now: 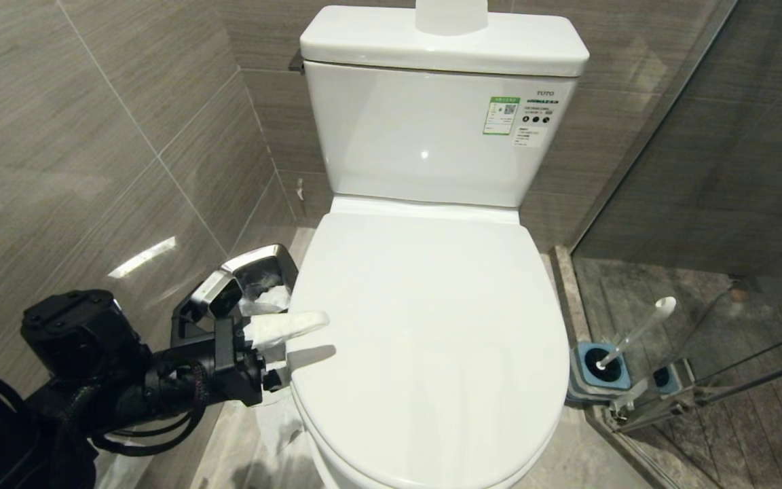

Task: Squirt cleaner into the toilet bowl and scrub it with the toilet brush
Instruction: Use the left hand to lift the toilet lid slightly

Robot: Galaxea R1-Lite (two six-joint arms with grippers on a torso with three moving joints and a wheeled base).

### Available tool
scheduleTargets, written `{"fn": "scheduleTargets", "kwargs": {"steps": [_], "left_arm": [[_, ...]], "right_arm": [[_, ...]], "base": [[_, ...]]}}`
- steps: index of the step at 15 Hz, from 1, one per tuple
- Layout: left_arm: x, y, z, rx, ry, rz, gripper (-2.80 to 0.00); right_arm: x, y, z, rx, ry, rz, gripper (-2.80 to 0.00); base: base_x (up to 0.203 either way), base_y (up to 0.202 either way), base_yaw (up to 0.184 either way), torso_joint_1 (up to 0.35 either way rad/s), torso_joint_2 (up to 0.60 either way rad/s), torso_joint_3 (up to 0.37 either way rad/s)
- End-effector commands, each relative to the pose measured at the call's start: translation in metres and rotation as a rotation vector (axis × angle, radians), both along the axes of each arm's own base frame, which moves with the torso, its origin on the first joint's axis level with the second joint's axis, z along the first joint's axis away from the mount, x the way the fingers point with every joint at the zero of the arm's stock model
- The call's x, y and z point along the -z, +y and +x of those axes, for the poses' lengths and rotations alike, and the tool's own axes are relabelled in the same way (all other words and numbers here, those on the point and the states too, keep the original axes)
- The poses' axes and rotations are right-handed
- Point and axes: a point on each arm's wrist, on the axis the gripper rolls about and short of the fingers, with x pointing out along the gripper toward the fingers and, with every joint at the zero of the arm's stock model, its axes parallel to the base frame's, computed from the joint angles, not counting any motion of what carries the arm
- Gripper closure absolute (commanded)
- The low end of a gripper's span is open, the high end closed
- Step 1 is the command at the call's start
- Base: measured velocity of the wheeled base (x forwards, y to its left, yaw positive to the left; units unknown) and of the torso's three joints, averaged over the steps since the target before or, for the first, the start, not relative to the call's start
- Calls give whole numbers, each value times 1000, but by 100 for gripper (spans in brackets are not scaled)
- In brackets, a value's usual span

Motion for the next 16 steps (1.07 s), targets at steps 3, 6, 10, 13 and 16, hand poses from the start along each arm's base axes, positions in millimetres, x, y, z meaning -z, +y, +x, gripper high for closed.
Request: {"fn": "scheduleTargets", "kwargs": {"steps": [3,6,10,13,16], "left_arm": [[-13,-21,7,-34,-25,-49,-280],[-18,-25,7,-45,-17,-72,-280],[-24,-23,5,-49,-39,-80,-280],[-29,-18,9,-71,-58,-90,-280],[-33,-14,8,-77,-36,-106,-280]], "right_arm": [[0,0,0,0,2,0,0],[0,0,0,0,2,0,0],[0,0,0,0,2,0,0],[0,0,0,0,2,0,0],[0,0,0,0,2,0,0]], "base": [[0,0,0,1,10,2],[0,0,0,0,0,0],[0,0,0,0,0,0],[0,0,0,0,0,0],[0,0,0,1,11,1]]}}
